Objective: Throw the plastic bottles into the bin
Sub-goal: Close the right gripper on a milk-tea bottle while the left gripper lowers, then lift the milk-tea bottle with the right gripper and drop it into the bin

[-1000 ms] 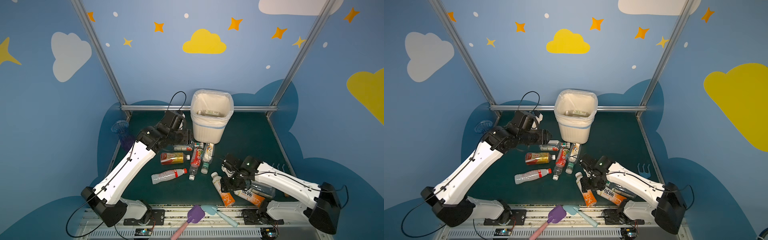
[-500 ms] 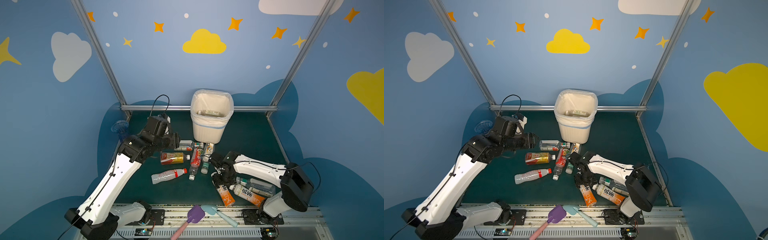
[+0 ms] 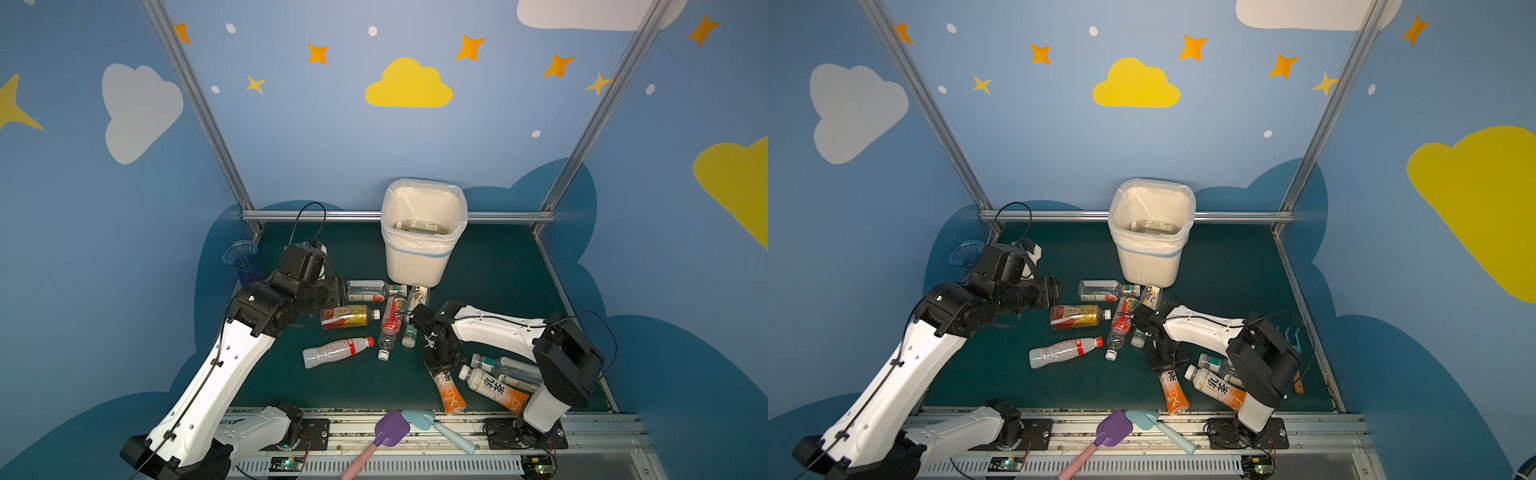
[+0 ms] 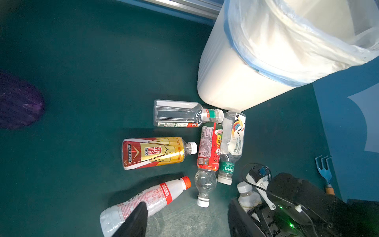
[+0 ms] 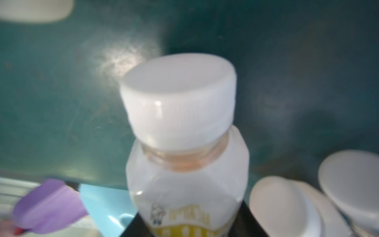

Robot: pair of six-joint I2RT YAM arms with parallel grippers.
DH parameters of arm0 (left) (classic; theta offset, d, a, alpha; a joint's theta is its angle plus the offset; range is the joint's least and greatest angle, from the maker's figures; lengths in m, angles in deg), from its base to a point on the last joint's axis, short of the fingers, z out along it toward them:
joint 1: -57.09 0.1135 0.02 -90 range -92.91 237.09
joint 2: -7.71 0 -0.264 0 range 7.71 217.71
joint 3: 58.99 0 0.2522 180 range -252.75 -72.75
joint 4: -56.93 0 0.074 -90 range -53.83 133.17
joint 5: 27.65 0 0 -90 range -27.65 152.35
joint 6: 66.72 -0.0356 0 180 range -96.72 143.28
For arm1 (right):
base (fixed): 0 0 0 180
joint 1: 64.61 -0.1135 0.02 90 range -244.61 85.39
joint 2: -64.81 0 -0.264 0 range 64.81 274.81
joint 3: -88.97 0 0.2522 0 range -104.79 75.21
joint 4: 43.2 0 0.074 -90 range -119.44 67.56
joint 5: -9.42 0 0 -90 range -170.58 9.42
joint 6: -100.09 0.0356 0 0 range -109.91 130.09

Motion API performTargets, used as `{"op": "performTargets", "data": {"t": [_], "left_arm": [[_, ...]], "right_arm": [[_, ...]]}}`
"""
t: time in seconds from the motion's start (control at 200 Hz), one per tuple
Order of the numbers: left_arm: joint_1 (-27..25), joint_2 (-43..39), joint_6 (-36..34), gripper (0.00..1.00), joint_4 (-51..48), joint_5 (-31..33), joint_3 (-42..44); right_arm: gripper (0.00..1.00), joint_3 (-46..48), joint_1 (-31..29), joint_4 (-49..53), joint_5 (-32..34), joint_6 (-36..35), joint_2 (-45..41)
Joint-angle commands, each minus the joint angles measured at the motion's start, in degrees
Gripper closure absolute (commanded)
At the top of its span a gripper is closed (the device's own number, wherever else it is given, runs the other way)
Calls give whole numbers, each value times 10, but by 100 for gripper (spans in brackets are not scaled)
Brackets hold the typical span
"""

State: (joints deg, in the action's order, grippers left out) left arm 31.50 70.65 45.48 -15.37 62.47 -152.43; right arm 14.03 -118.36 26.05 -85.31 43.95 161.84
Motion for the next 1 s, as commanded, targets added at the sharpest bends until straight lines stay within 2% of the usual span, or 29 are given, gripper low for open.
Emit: {"op": "performTargets", "data": {"t": [0.0, 0.125, 0.225, 0.37, 0.431, 0.501, 0.531, 0.576, 0.616, 0.696, 0.746, 0.786, 0.936, 0.996], "left_arm": [[6, -9, 5, 36, -6, 6, 6], [9, -10, 5, 36, -3, 4, 10], [10, -3, 6, 36, -3, 3, 9], [11, 5, 5, 36, 3, -2, 3], [13, 9, 5, 36, 7, -5, 0], [12, 10, 5, 36, 12, -9, 0], [12, 10, 6, 36, 13, -12, 1], [13, 12, 7, 36, 13, -15, 3], [13, 12, 9, 36, 13, -18, 4], [13, 11, 11, 35, 7, -21, 7], [13, 7, 14, 35, 4, -24, 10], [13, 2, 20, 34, 5, -25, 18], [12, -20, 27, 36, 38, -56, 72], [10, -20, 29, 38, 42, -69, 86]], "right_arm": [[64, -10, 2, 11, 10, -2, -6], [63, -59, 2, 63, 25, -5, -50], [62, -160, 1, 126, 42, -15, -97], [62, -390, 12, 150, 102, -71, -119], [63, -509, 43, 136, 98, -113, -89], [62, -664, 93, 121, 93, -159, -15], [57, -739, 112, 119, 98, -177, 25], [36, -855, 143, 125, 108, -192, 99], [22, -957, 169, 138, 109, -193, 163], [13, -1084, 217, 180, 103, -169, 240], [12, -1075, 239, 198, 109, -155, 232], [11, -1025, 251, 197, 129, -145, 202], [12, -664, 289, 43, 134, -157, -17], [12, -556, 306, 3, 120, -144, -95]]}}
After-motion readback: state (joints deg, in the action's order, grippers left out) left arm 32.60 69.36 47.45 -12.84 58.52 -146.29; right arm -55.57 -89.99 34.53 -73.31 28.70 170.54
